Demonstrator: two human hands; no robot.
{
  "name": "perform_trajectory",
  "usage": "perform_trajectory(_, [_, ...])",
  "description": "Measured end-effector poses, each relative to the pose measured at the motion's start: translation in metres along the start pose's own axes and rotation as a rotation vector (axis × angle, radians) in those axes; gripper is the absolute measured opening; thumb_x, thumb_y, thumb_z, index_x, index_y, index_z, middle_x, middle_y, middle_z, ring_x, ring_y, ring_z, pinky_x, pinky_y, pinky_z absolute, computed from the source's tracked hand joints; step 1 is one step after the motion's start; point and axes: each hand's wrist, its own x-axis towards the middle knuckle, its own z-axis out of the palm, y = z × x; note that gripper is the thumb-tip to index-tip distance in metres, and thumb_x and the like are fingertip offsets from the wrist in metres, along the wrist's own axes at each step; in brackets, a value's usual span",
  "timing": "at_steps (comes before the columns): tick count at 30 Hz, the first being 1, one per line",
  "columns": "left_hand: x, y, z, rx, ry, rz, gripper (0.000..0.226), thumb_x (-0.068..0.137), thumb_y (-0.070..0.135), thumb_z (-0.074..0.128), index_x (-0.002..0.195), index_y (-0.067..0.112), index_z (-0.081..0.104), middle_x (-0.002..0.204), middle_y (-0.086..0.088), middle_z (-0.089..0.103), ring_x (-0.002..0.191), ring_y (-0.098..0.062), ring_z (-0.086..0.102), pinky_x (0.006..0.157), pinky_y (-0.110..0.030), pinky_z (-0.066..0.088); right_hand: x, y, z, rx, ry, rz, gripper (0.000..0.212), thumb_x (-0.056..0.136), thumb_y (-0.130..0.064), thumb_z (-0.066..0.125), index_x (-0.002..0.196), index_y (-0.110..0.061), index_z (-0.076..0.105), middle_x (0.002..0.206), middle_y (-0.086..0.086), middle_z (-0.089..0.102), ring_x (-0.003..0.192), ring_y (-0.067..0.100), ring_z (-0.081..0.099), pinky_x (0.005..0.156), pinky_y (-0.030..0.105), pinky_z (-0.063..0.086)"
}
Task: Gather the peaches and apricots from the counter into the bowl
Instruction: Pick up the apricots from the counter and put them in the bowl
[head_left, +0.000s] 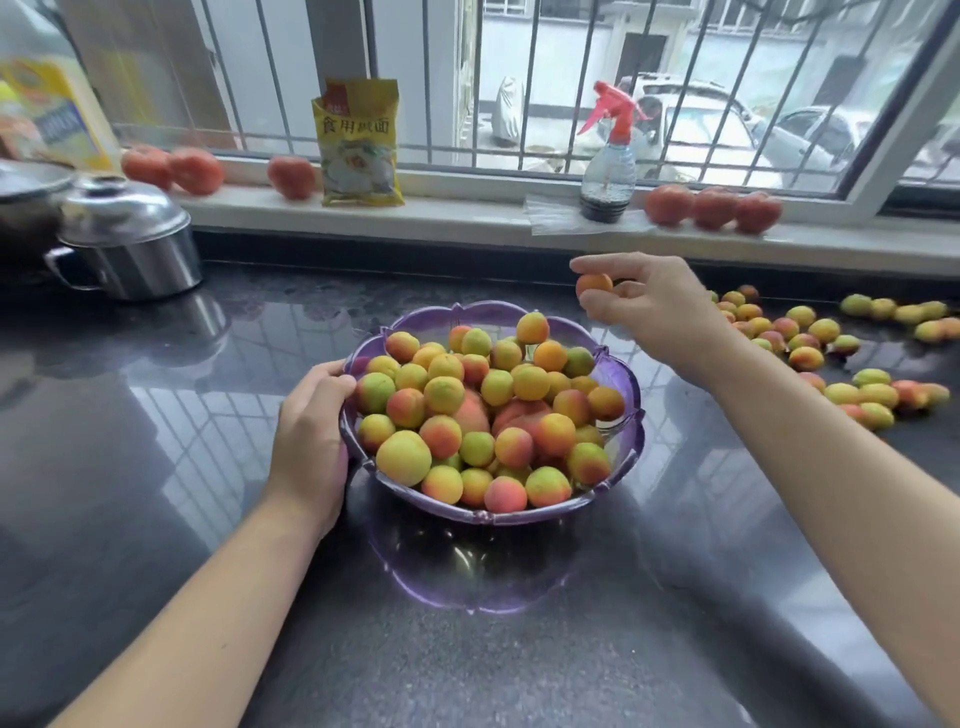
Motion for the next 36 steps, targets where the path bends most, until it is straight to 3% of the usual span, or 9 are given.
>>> perform_trajectory(3, [-0.001,0.001,-0.001,0.005,-0.014,-0.008,0.026,0.083,0.028,0.056,0.094,0.019,0.077,0.096,-0.006,0.077,0.095,-0.022,0.07,0.088,-0.044,0.054,-0.037,-0.037,0.001,-0.076,-0.105,-0.053,0.035,0.097,-0.019,0.067,0.131,-0.028,0.065,0.103,-0.013,0.072,0.088,0.001,0.071,0.076,0.014,0.056])
perform_trajectory(5, [-0.001,0.002,-0.001,0.01,-0.018,-0.018,0.028,0.082,0.029,0.055,0.096,0.019,0.077,0.095,-0.004,0.078,0.093,-0.021,0.071,0.083,-0.04,0.056,-0.054,-0.054,0.009,-0.186,-0.137,-0.094,0.033,0.096,-0.025,0.069,0.128,-0.031,0.064,0.101,-0.014,0.072,0.09,0.004,0.07,0.079,0.018,0.057])
perform_trajectory(10, [-0.001,0.003,-0.003,0.03,-0.044,-0.017,0.025,0.083,0.031,0.056,0.085,0.03,0.081,0.096,-0.003,0.078,0.096,-0.022,0.07,0.087,-0.045,0.055,-0.076,-0.073,0.044,-0.416,-0.154,-0.15,0.025,0.091,-0.027,0.074,0.113,-0.034,0.066,0.09,-0.016,0.061,0.08,0.004,0.058,0.068,0.018,0.045])
perform_trajectory(16, [-0.003,0.005,-0.005,0.041,-0.06,-0.024,0.025,0.082,0.035,0.057,0.088,0.031,0.081,0.096,-0.003,0.079,0.095,-0.023,0.072,0.092,-0.052,0.058,-0.081,-0.069,0.076,-0.591,-0.221,-0.097,0.027,0.097,-0.033,0.062,0.123,-0.037,0.065,0.119,-0.009,0.06,0.108,0.015,0.057,0.092,0.037,0.052])
perform_trajectory(20, [-0.004,0.006,-0.005,0.033,-0.074,-0.033,0.025,0.082,0.034,0.057,0.087,0.033,0.081,0.096,-0.005,0.08,0.095,-0.025,0.073,0.095,-0.057,0.058,-0.084,-0.073,0.08,-0.616,-0.219,-0.092,0.034,0.103,-0.023,0.052,0.134,-0.035,0.061,0.124,-0.008,0.063,0.105,0.013,0.058,0.082,0.022,0.047])
perform_trajectory(25, [-0.003,0.004,-0.006,0.067,-0.092,-0.017,0.026,0.084,0.038,0.055,0.09,0.035,0.08,0.101,-0.007,0.08,0.107,-0.038,0.074,0.098,-0.063,0.058,-0.084,-0.073,0.079,-0.515,-0.219,-0.054,0.058,0.096,-0.027,0.066,0.146,-0.039,0.039,0.111,-0.019,0.064,0.095,0.007,0.063,0.087,0.035,0.059])
perform_trajectory(36, [-0.001,0.003,-0.007,0.058,-0.091,-0.014,0.026,0.085,0.036,0.055,0.094,0.032,0.08,0.102,-0.007,0.08,0.103,-0.031,0.075,0.097,-0.06,0.059,-0.078,-0.067,0.078,-0.482,-0.243,-0.082,0.042,0.094,-0.034,0.07,0.134,-0.033,0.057,0.109,-0.018,0.065,0.089,0.003,0.063,0.078,0.022,0.055])
